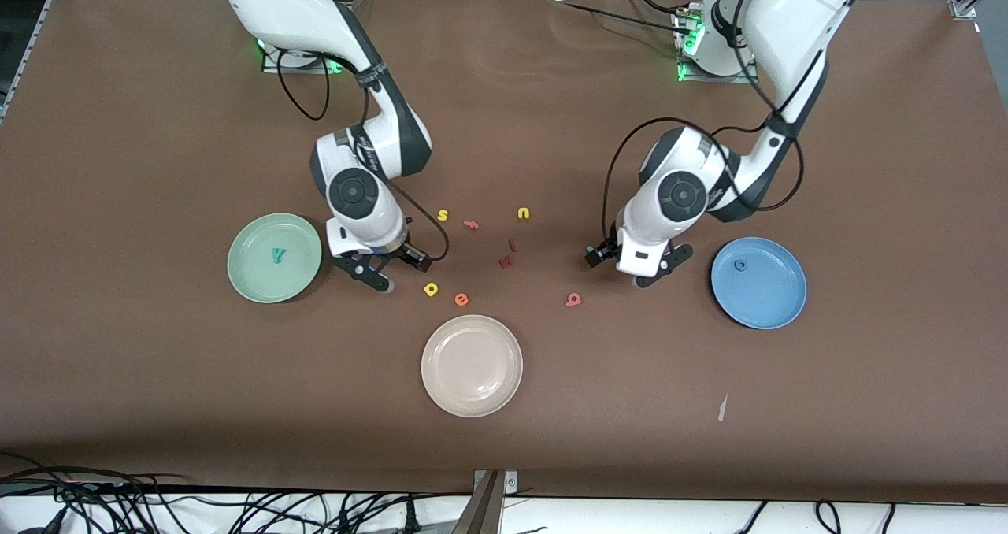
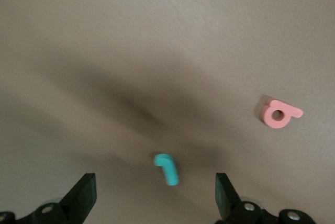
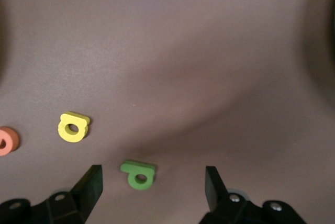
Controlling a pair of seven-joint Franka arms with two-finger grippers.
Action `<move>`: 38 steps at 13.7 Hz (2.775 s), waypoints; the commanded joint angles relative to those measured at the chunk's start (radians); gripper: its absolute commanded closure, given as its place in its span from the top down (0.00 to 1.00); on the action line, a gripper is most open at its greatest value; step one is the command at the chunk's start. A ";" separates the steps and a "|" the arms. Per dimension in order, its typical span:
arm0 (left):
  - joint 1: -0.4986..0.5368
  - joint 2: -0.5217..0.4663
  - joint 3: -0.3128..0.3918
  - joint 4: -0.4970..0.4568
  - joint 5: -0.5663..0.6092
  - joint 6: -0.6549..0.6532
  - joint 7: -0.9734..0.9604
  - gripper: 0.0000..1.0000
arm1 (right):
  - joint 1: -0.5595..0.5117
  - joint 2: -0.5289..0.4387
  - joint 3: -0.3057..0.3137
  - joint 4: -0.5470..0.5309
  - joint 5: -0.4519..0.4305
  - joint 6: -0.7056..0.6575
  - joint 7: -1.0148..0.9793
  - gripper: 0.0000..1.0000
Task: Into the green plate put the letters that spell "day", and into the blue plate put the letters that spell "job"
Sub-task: 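Grasp green d with the right gripper while the left gripper grasps teal hook, then put green d on green plate while the left gripper puts teal letter on blue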
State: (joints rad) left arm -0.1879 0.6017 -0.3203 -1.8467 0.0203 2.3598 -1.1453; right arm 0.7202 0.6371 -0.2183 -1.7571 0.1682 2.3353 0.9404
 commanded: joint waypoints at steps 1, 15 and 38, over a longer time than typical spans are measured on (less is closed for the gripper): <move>-0.030 0.069 0.010 0.072 0.050 0.010 -0.091 1.00 | 0.004 0.024 -0.009 0.031 0.004 0.001 0.015 0.62; -0.058 0.105 0.014 0.063 0.119 0.035 -0.195 0.27 | 0.047 0.073 -0.009 0.027 0.008 0.049 0.037 0.62; 0.389 -0.100 0.007 0.041 0.259 -0.393 1.205 0.00 | 0.036 -0.066 -0.317 0.004 0.023 -0.269 -0.558 0.09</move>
State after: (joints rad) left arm 0.1651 0.5402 -0.3009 -1.7484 0.2351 1.9469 -0.0560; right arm 0.7568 0.5825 -0.5006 -1.7124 0.1697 2.0731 0.4736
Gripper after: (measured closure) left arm 0.890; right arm 0.700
